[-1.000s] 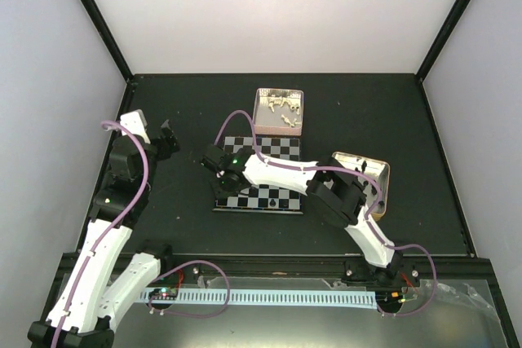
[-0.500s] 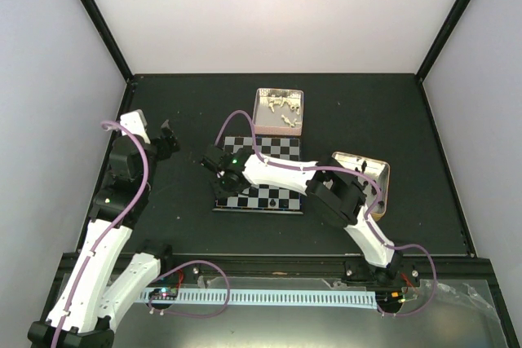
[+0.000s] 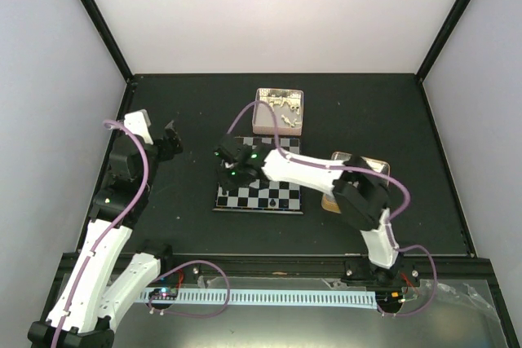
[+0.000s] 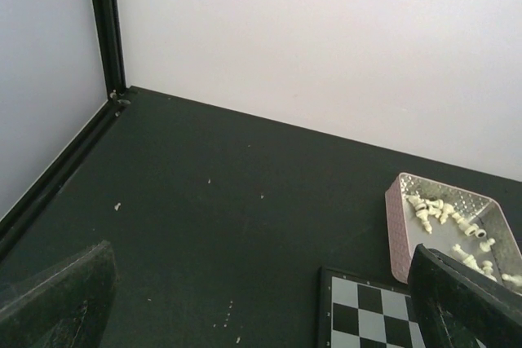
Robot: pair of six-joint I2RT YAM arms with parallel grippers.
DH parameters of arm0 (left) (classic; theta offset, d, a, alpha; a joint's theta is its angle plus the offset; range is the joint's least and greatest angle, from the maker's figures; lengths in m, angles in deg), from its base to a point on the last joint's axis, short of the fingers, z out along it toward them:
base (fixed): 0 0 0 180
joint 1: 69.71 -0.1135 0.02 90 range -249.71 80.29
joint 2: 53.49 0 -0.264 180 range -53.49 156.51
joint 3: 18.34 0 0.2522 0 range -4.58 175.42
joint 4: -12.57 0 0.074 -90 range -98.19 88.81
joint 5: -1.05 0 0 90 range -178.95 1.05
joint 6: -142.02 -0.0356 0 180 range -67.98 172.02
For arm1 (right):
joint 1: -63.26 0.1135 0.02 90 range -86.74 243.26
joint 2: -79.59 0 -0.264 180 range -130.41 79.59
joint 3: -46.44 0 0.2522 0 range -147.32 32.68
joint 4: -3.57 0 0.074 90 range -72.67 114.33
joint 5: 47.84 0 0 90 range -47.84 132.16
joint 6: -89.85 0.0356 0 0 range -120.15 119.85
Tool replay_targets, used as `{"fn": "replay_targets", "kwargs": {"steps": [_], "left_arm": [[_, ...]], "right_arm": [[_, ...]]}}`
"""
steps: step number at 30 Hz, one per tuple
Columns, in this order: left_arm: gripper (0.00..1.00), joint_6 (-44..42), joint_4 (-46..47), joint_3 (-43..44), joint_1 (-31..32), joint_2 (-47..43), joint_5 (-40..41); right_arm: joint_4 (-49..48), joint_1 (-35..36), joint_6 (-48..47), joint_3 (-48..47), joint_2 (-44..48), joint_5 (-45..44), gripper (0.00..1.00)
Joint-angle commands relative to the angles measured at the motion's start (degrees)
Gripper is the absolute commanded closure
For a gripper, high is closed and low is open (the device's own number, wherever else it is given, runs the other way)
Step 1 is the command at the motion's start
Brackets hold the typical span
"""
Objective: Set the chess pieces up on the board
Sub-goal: Place the chess piece on the chessboard, then pick up the chess piece from the storage box.
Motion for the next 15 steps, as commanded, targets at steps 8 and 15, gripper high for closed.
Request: {"fn": "replay_targets", "kwargs": {"steps": [8, 15], "left_arm": [[0.01, -2.62, 2.75, -0.52, -0.45, -0.11, -7.8], [0.01, -2.69, 3.15, -0.71, -0.44, 0.07, -9.37]], "right_arm": [[-8.8, -11.99, 3.06, 24.7, 29.92, -8.17, 0.67], [-0.33, -24.64, -0.03, 36.36, 42.62, -18.27, 0.67]]}}
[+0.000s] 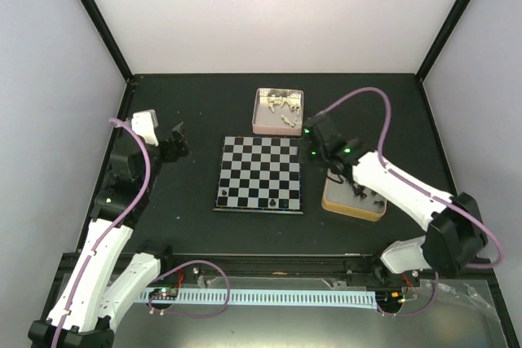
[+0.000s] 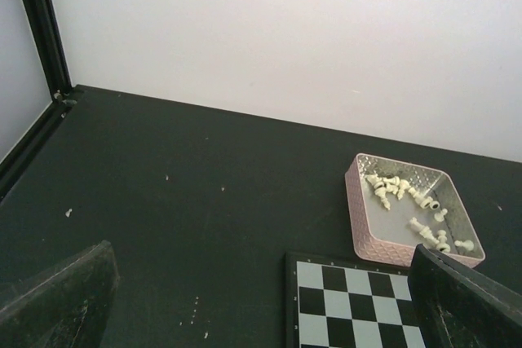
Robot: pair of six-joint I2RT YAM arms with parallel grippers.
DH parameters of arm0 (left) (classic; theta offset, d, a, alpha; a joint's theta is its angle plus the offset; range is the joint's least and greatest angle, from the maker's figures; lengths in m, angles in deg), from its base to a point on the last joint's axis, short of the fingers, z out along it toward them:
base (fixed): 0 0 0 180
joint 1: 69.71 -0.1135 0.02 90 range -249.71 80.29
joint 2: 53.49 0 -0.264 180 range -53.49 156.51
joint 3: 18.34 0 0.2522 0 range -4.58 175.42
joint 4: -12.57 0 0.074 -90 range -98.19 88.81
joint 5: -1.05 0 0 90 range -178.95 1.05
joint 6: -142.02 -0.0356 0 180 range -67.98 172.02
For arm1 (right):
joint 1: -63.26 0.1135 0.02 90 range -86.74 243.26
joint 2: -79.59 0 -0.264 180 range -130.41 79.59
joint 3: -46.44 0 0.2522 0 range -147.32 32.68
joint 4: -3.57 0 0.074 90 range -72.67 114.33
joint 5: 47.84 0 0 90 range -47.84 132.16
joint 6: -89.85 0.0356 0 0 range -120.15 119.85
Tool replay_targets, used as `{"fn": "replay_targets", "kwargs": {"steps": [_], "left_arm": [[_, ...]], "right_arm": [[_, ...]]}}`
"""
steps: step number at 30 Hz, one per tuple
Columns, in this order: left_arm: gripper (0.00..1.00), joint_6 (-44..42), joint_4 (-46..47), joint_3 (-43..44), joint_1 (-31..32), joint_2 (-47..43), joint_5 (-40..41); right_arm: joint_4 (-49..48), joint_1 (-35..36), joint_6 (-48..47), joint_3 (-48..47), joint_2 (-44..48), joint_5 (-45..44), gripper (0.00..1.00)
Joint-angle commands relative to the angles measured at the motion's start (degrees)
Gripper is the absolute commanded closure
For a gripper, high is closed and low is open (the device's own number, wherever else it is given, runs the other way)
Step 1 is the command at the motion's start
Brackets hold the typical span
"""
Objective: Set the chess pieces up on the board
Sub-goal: Pick up the chess piece from the storage box.
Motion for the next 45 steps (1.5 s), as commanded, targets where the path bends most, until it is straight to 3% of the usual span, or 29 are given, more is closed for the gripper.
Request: {"fn": "replay_targets", "kwargs": {"steps": [1, 8, 15, 22, 35, 45], "left_arm": [[0.01, -0.87, 1.8, -0.05, -0.45, 0.02, -2.08], [0.01, -0.95, 1.88, -0.19, -0.62, 0.1, -2.18], [0.01, -1.01, 1.93, -0.24, -0.63, 0.11, -2.27], [0.01, -0.98, 1.94, -0.31, -0.63, 0.17, -2.45], [0.01, -0.96, 1.96, -0.37, -0.74, 0.26, -2.46], [0.01, -0.96, 2.06, -0.31, -0.87, 0.26, -2.77]], "right_arm": [[6.19, -7.54, -2.47, 5.95, 6.12, -8.79, 0.69], [6.67, -21.77, -4.48, 15.82, 12.04, -11.35, 0.73], [3.96, -34.3, -9.81, 19.84, 6.99, -1.38, 0.76], [3.02, -36.21, -11.05, 19.07, 1.97, 1.33, 0.76], [1.91, -36.23, -10.42, 18.84, -1.89, -1.51, 0.8], [2.13, -36.21, -11.07, 19.08, -0.22, -4.19, 0.98]]}}
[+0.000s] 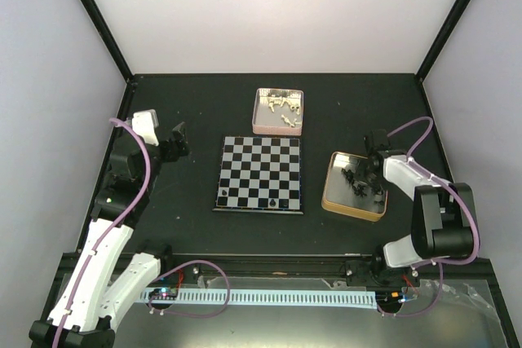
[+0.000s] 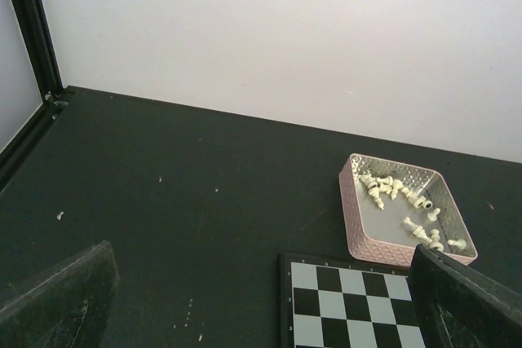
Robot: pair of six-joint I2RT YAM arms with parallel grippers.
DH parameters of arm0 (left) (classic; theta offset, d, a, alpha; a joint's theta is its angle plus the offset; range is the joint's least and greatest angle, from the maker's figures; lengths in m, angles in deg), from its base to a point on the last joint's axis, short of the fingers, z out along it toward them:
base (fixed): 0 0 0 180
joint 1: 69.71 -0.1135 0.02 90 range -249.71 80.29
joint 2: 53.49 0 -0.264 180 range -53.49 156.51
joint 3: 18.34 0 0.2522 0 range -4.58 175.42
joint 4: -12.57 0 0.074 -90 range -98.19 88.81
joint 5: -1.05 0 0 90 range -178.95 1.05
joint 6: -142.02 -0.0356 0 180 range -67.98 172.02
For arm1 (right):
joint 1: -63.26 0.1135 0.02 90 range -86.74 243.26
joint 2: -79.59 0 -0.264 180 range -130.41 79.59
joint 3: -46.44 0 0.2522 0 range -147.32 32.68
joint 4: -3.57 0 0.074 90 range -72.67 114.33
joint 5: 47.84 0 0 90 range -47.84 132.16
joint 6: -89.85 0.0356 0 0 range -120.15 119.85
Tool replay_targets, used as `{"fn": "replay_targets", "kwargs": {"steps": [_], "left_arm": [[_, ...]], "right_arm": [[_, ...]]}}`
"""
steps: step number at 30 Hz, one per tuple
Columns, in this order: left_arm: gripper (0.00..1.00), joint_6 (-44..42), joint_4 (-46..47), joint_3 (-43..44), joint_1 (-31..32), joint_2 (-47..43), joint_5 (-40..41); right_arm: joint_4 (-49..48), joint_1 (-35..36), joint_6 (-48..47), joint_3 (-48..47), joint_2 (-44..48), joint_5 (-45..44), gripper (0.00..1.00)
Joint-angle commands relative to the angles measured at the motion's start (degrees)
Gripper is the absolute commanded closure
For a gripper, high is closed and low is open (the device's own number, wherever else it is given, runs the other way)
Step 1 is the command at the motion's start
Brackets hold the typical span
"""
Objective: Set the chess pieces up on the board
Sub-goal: Pick up the chess piece from the storage box.
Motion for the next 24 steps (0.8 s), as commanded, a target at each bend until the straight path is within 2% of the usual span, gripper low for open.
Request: {"fn": "replay_targets", "kwargs": {"steps": [1, 6, 13, 19, 24], "left_arm": [[0.01, -0.85, 1.32, 0.06, -0.37, 0.29, -1.04], [0.01, -0.82, 1.4, -0.01, -0.37, 0.32, -1.36], [0.01, -0.76, 1.61, -0.14, -0.45, 0.37, -1.86], [0.01, -0.48, 1.99, -0.25, -0.79, 0.83, -3.25], [0.01, -0.47, 2.12, -0.27, -1.02, 0.66, -3.64]], "right_arm": [[-0.4, -0.32, -0.38, -0.51, 2.85, -2.92, 0.99], [0.02, -0.31, -0.46, -0.59, 4.61, -2.57, 0.99], [2.43, 1.51, 0.2, -2.42, 9.3, 3.44, 0.99], [6.2, 9.85, 3.72, -6.3, 15.09, 6.49, 0.99], [6.39, 21.64, 7.46, -10.19, 13.23, 6.49, 0.99]]}}
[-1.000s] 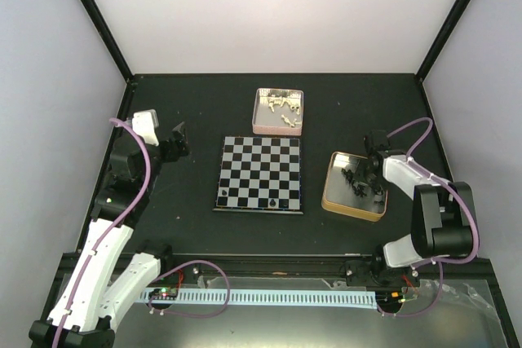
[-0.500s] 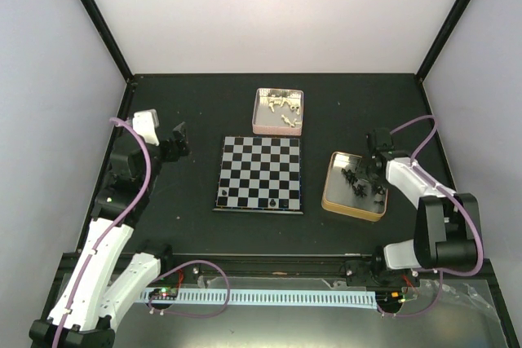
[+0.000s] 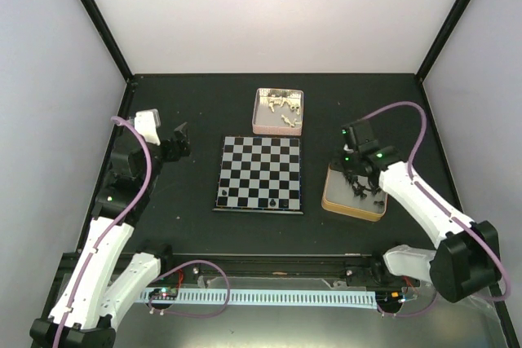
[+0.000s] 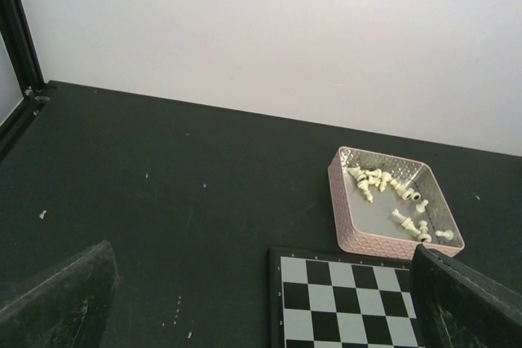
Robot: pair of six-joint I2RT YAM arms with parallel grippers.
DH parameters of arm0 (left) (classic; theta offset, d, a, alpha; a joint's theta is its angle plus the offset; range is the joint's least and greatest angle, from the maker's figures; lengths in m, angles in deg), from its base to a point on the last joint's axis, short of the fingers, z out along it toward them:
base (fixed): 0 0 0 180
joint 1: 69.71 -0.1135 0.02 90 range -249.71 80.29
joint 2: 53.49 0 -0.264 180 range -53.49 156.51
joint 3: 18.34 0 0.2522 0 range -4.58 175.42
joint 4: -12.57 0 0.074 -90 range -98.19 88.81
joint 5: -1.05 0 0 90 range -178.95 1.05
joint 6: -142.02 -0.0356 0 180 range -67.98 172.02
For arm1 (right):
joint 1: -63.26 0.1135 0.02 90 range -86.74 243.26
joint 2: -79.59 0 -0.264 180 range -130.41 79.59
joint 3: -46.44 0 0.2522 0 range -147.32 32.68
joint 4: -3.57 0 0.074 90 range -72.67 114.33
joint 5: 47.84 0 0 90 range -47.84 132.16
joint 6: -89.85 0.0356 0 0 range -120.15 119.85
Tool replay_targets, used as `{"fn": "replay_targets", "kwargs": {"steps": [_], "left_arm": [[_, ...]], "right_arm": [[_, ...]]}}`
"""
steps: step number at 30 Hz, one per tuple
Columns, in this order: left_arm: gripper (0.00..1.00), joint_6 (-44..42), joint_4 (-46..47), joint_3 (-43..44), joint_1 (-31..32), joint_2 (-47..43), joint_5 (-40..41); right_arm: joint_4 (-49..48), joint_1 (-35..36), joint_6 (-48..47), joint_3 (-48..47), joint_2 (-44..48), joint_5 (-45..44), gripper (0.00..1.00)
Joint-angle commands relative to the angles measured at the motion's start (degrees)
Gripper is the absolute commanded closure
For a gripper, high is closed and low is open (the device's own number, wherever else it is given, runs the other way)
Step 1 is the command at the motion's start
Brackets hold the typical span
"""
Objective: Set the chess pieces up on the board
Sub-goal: Pick up the chess piece from the storage box, then place the chess piece on the chessboard.
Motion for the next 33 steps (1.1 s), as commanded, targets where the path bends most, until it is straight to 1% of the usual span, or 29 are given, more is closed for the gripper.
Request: {"fn": "replay_targets", "kwargs": {"steps": [1, 5, 8, 15, 24, 33], "left_arm": [[0.01, -0.5, 1.8, -0.2, -0.62, -0.13, -1.28], [0.01, -0.59, 1.86, -0.29, -0.67, -0.21, -1.35], [0.01, -0.57, 1.89, -0.29, -0.72, -0.25, -1.37], [0.01, -0.69, 1.77, -0.29, -0.72, -0.46, -1.41], [0.01, -0.82, 1.73, -0.31, -0.75, -0.52, -1.52], [0.01, -0.78, 1.75, -0.22, -0.75, -0.61, -1.18]], "right_arm": [[1.34, 9.25, 4.58, -4.39, -2.71, 1.08, 0.99], [0.07, 20.17, 6.5, -9.62, -8.94, 0.66, 0.99], [-0.23, 26.35, 6.34, -14.51, -15.67, 0.65, 0.99], [0.84, 36.17, 4.93, -25.9, -29.21, 1.48, 0.99], [2.35, 41.6, 3.97, -36.26, -40.69, 2.16, 0.99], [2.95, 42.15, 4.0, -38.64, -45.82, 1.07, 0.99]]}}
